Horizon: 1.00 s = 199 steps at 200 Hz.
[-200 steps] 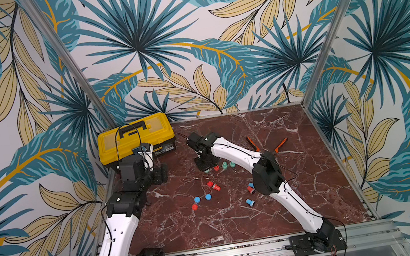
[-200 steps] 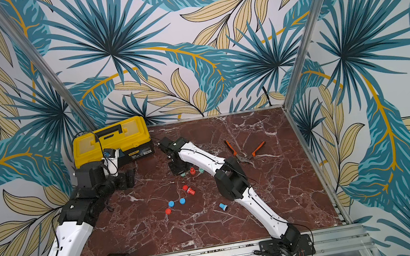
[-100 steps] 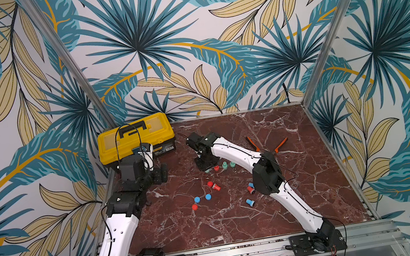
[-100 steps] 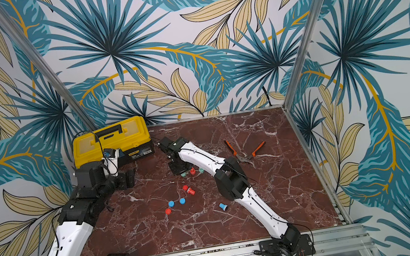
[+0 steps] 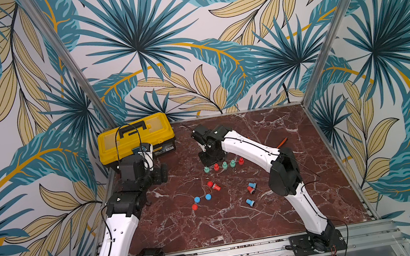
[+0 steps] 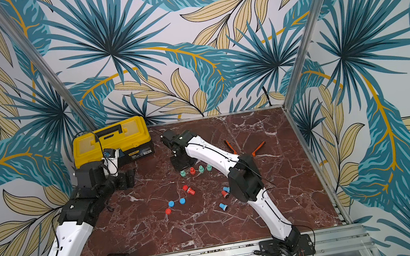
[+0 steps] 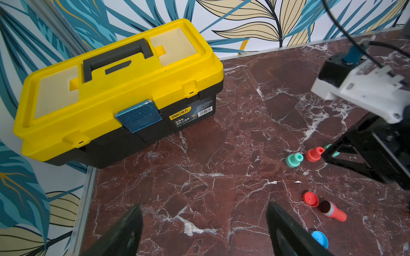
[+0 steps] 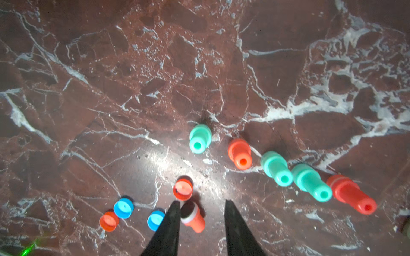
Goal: Close the stamp cap
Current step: Place the stamp at the center of the board, then pick up the stamp from the center of the board.
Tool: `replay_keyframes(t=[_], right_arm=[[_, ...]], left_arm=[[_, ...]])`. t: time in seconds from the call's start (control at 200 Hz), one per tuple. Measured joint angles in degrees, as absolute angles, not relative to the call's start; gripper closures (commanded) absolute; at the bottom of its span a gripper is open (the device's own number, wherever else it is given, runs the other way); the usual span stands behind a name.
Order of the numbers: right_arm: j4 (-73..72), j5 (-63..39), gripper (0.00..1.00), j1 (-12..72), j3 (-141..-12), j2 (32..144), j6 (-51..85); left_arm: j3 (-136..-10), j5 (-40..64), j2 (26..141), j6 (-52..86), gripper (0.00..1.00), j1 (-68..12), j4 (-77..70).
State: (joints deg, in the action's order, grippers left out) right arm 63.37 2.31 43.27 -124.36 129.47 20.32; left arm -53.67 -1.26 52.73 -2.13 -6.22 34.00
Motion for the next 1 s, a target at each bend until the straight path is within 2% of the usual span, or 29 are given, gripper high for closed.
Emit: replay_keyframes(t=[0.27,0.461,0.996], right_arm=[[55.81,1.13,0.65,44.38,-103.26,118.91,21.12],[49.47,-0.10,0.65,45.67,-91.55,116.33,21.15],[40.07,-0.60,0.65,48.36,-87.74,118.91,18.57]], left_arm=[[-53.67,-1.30,52.73,-2.13,0.11,-6.22,34.00],[-53.67,-1.32,52.73,-2.15,0.11,-6.22,34.00],[-53.67,-1.52,53.17,-2.17,0.11,-6.20,34.00]])
